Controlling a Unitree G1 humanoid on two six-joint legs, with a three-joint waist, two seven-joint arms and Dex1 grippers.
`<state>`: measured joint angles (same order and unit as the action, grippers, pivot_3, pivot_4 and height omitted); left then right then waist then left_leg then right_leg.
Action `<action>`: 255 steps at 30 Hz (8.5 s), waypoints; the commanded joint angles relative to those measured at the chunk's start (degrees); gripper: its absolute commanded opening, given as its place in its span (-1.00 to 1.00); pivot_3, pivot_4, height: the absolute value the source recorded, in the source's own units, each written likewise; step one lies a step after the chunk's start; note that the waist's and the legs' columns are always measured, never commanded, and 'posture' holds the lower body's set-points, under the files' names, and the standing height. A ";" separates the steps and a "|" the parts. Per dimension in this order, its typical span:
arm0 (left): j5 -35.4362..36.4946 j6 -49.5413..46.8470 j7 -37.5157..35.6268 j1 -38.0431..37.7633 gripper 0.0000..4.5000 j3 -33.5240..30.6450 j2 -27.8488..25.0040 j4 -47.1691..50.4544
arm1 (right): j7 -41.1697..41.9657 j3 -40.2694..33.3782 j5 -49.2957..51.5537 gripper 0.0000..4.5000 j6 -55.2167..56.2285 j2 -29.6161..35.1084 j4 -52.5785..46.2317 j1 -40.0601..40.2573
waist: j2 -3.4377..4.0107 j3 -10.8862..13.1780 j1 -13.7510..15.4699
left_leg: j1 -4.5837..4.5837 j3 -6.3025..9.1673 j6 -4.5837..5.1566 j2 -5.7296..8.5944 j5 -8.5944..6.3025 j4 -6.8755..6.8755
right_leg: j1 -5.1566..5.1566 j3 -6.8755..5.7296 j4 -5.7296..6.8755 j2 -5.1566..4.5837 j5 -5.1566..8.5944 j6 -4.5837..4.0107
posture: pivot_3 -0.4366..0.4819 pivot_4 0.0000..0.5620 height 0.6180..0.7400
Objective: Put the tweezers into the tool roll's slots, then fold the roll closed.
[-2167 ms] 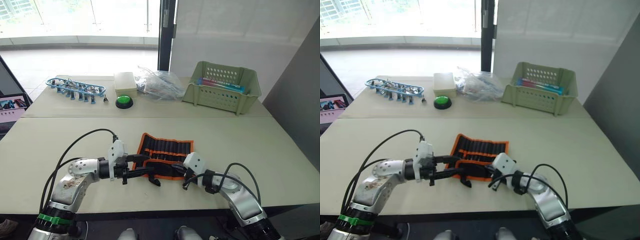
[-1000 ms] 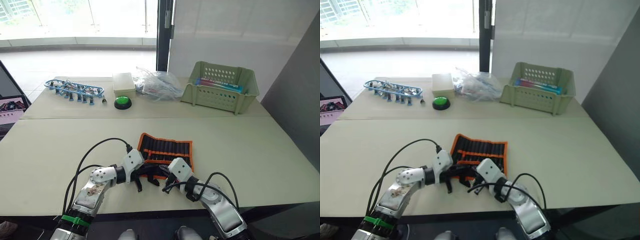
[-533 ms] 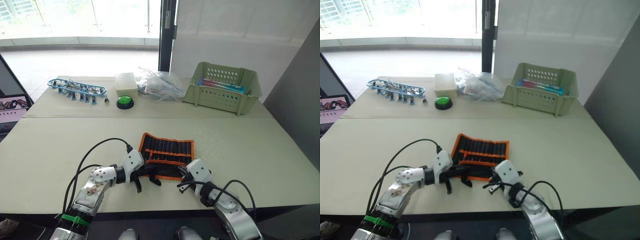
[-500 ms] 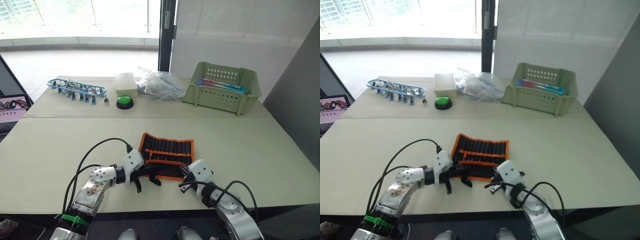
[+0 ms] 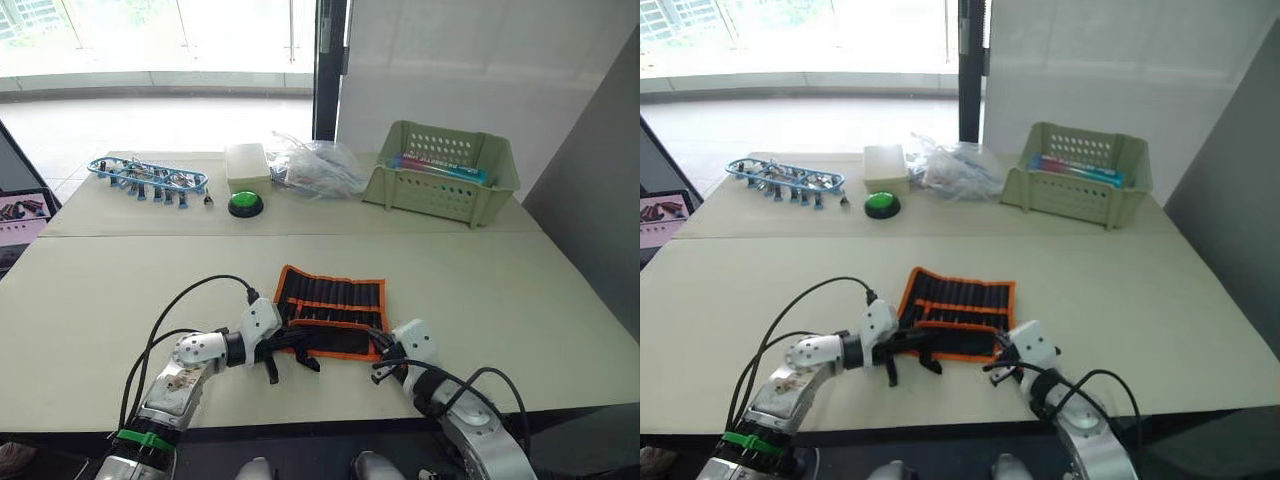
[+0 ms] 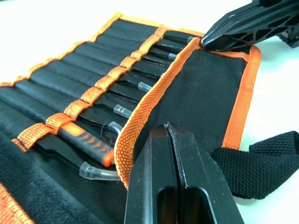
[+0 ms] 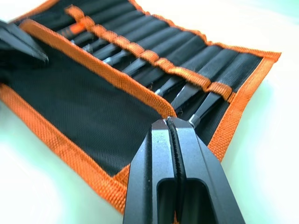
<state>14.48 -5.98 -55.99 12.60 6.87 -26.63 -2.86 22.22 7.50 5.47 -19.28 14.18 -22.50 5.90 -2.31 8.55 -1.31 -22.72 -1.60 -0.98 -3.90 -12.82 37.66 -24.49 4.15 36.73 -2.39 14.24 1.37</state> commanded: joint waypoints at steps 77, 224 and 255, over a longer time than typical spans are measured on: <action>13.57 3.02 -13.83 -15.99 1.00 -21.19 -18.80 13.86 | -19.12 -9.61 33.48 -0.98 -47.44 -11.37 7.44 -22.06 | -0.08 0.07 -1.43 | -0.38 0.01 0.02 -0.06 0.02 -0.70 | -0.62 -0.02 0.05 0.15 -0.28 -0.09 | -0.05 -0.47 0.96; 13.59 -24.18 -5.50 13.45 0.03 -1.68 -1.54 2.87 | 17.44 7.40 1.61 -1.00 -6.03 2.84 33.95 -33.18 | -0.08 0.07 -2.53 | 0.66 0.95 0.01 0.15 0.36 -0.73 | 0.26 0.59 0.02 1.00 -0.58 0.04 | -0.05 -0.47 0.96; -2.14 -8.14 -5.46 4.38 -0.99 8.96 -4.12 -2.88 | 18.51 6.40 2.32 -1.00 -1.11 -2.52 52.67 -41.53 | -0.05 0.03 -3.00 | 1.42 0.90 0.00 0.16 0.34 -0.96 | 0.49 1.13 0.06 1.27 -0.36 -0.39 | -0.05 -0.47 0.96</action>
<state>14.54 -12.90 -60.84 18.83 14.15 -29.82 -4.72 44.35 15.00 11.16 -20.18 10.82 23.74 -36.07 -2.37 8.58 -4.31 -21.29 -0.70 -0.98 -3.70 -12.47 36.70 -24.01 5.34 36.79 -1.12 13.88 0.98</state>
